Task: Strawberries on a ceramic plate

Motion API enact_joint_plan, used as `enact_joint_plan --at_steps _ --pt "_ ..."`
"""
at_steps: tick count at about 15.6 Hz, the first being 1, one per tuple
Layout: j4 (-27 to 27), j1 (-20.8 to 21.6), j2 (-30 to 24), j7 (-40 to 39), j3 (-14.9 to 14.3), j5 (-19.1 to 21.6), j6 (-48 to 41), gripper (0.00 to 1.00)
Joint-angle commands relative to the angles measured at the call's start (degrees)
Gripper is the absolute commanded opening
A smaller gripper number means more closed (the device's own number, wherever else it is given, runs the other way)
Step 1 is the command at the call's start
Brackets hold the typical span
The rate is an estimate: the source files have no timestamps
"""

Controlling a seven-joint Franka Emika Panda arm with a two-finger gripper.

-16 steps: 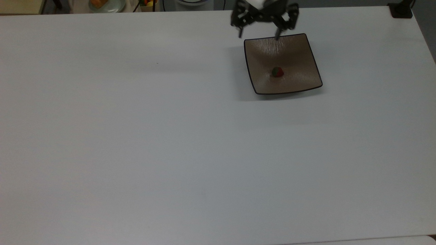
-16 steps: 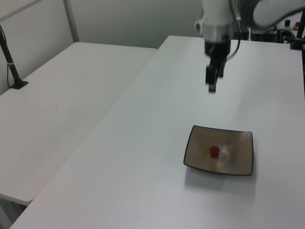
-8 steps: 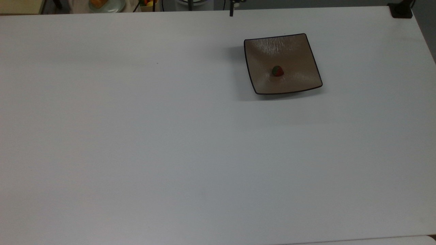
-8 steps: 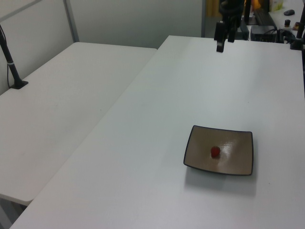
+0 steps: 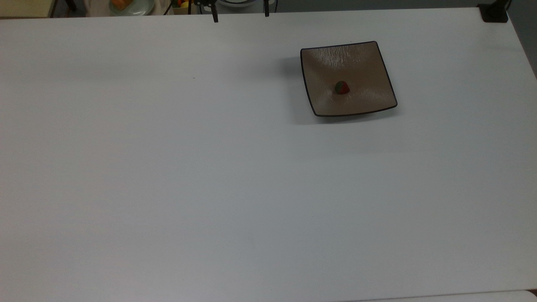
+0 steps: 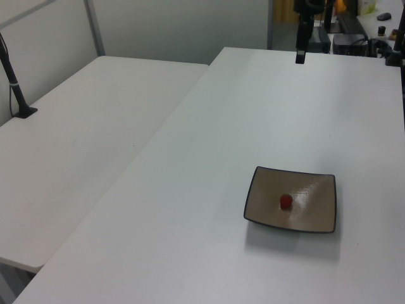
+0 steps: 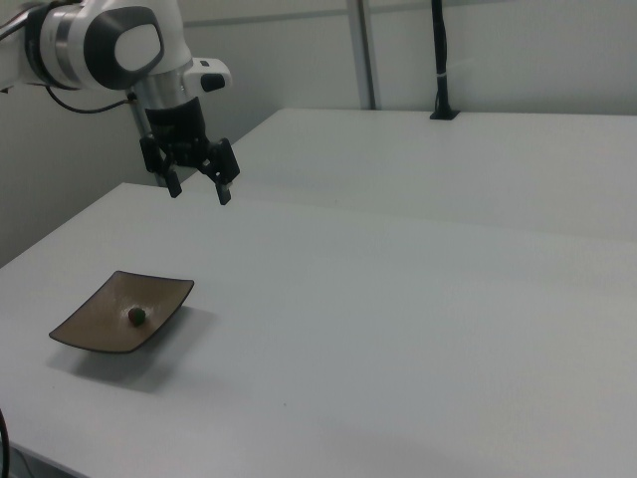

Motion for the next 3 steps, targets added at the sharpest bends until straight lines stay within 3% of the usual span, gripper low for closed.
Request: enact_joint_plan --at_steps 1,3 --pt "-0.51 -0.31 -0.29 -1.70 -0.13 1.09 2.51 1.00" --pt "-0.51 -0.31 -0.29 -1.70 -0.13 1.09 2.34 1.00"
